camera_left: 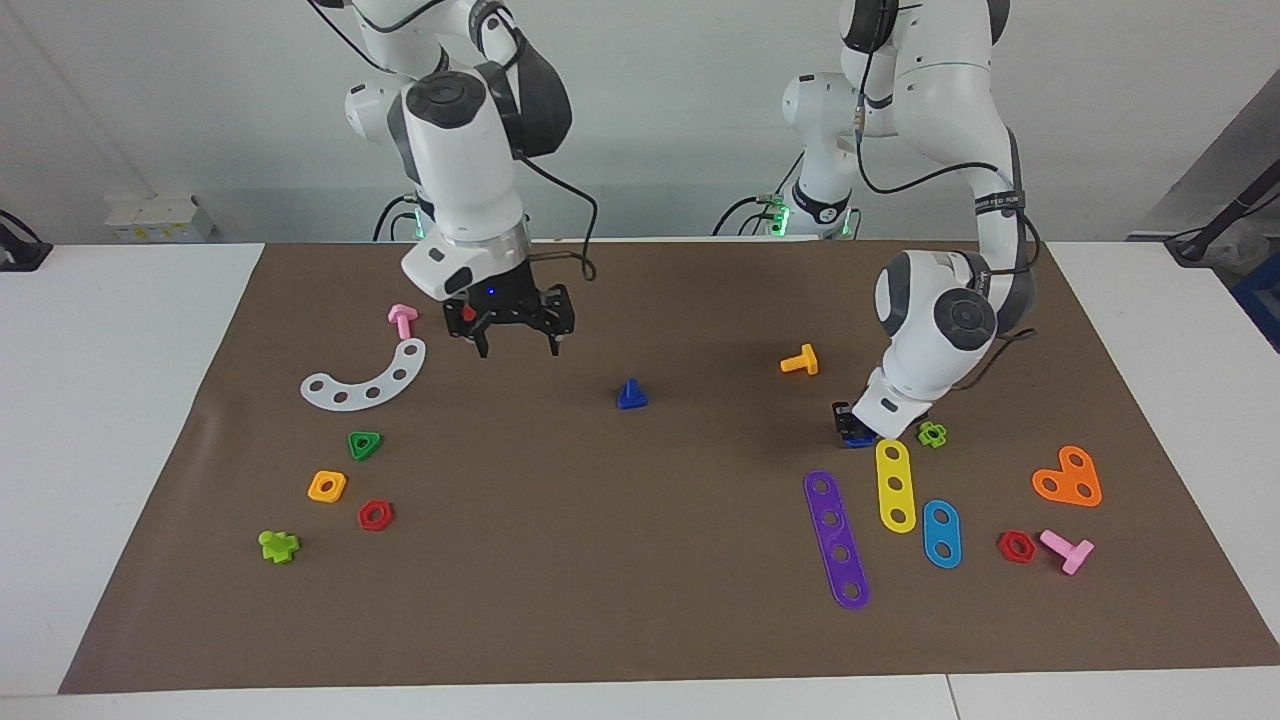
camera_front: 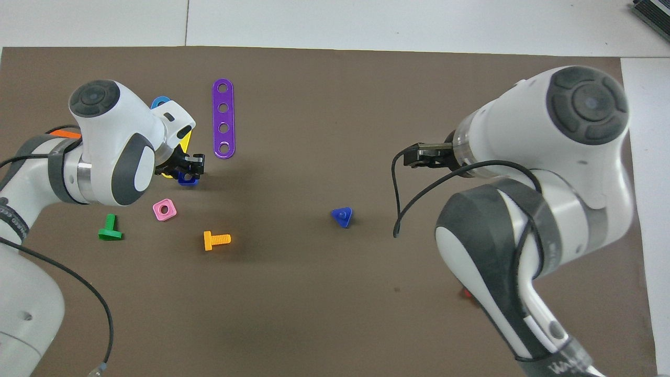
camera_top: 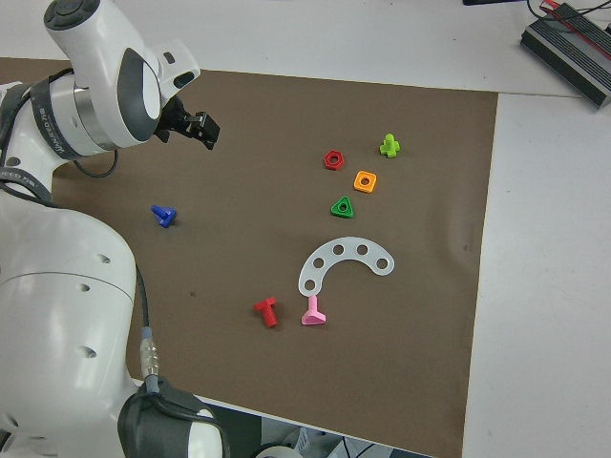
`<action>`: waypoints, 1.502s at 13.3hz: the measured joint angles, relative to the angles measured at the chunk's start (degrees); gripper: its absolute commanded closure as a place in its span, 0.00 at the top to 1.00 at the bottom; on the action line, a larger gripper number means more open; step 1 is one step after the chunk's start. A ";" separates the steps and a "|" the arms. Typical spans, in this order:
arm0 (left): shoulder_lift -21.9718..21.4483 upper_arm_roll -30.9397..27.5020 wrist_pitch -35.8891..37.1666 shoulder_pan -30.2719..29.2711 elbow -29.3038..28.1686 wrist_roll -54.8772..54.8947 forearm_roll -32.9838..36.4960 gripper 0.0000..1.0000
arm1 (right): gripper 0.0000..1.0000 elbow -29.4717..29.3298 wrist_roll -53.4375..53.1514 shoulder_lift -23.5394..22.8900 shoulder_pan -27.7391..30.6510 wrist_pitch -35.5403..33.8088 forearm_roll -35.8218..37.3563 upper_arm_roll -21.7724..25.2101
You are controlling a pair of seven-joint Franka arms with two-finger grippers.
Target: Unscrew and place screws in storage area
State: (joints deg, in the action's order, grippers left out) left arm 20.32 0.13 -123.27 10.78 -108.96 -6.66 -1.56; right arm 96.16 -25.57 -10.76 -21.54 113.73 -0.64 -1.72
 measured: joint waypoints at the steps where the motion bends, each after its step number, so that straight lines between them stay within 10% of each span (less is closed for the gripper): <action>1: -0.57 0.14 -0.31 0.03 -0.94 0.00 0.00 0.02 | 0.99 0.00 -1.95 -1.63 -1.74 2.10 0.16 -0.01; 9: -1.66 0.52 -2.27 0.22 -1.52 -1.45 -0.04 0.05 | 0.98 0.13 -7.89 -11.26 -9.26 11.79 2.32 0.01; 10: -1.66 0.60 -2.92 0.31 -1.57 -2.00 -0.05 0.21 | 0.97 0.45 -8.35 -11.96 -9.89 12.90 2.32 0.02; 12: -1.66 0.63 -3.92 0.62 -1.65 -2.60 -0.05 1.00 | 0.95 2.63 -8.84 -12.54 -10.54 15.24 2.33 0.02; 20: -2.79 -0.25 -0.48 -2.80 2.50 -0.44 -0.05 1.00 | 0.71 11.93 -8.88 -11.46 -12.93 20.15 3.02 0.02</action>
State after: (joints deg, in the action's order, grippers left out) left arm 17.53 -0.12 -123.75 7.98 -106.46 -7.10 -1.61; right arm 108.09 -34.45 -22.22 -34.47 133.88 2.38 -1.70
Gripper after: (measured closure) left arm 0.000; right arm 0.167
